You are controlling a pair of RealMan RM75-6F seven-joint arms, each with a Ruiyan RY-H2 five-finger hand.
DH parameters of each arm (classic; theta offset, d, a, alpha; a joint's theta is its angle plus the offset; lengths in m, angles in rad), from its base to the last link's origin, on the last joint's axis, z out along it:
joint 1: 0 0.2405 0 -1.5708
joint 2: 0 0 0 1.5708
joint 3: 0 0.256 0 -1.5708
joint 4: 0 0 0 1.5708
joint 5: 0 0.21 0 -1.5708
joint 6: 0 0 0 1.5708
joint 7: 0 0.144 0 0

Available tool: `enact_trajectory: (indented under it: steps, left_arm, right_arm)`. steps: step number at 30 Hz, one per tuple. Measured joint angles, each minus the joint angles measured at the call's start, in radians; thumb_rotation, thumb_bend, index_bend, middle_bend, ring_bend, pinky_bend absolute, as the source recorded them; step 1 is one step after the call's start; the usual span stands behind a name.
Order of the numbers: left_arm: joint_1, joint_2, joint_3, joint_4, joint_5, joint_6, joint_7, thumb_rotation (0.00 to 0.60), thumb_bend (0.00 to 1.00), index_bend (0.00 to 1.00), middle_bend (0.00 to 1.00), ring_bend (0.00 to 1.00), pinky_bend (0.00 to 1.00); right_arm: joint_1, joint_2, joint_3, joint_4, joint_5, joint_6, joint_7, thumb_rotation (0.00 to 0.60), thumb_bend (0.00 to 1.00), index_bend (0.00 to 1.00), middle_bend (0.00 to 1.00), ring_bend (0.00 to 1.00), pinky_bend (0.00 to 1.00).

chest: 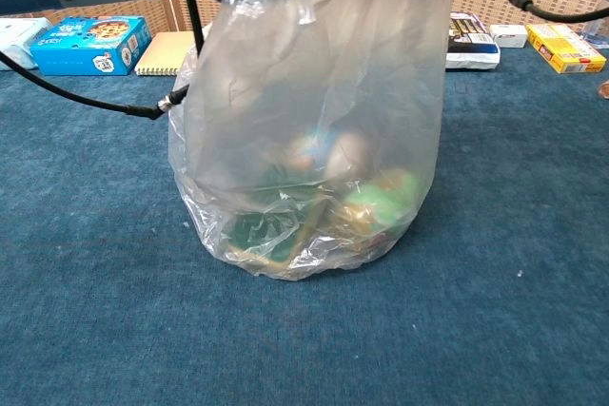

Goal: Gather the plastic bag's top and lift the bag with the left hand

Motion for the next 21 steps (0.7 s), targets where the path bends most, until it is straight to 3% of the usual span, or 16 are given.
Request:
enact_trajectory:
  steps: [7,12,21]
  left_arm:
    - [-0.020,-0.024,-0.027,-0.012,-0.013,-0.023,0.012,0.000,0.17,0.24,0.16,0.11,0.12]
    - [-0.025,-0.025,-0.037,-0.015,-0.013,-0.033,-0.037,0.000,0.17,0.26,0.18,0.24,0.12]
    - [-0.005,-0.002,-0.036,-0.020,0.015,-0.009,-0.122,0.000,0.17,0.31,0.21,0.35,0.17]
  right_arm:
    - [0.023,-0.024,-0.001,0.025,0.018,0.000,-0.024,0.600,0.02,0.03,0.06,0.01,0.04]
    - [0.025,-0.033,-0.010,0.030,0.021,0.003,-0.034,0.600,0.02,0.03,0.06,0.01,0.04]
    - [0.021,-0.032,-0.017,0.039,0.017,-0.003,-0.032,0.600,0.02,0.03,0.06,0.01,0.04]
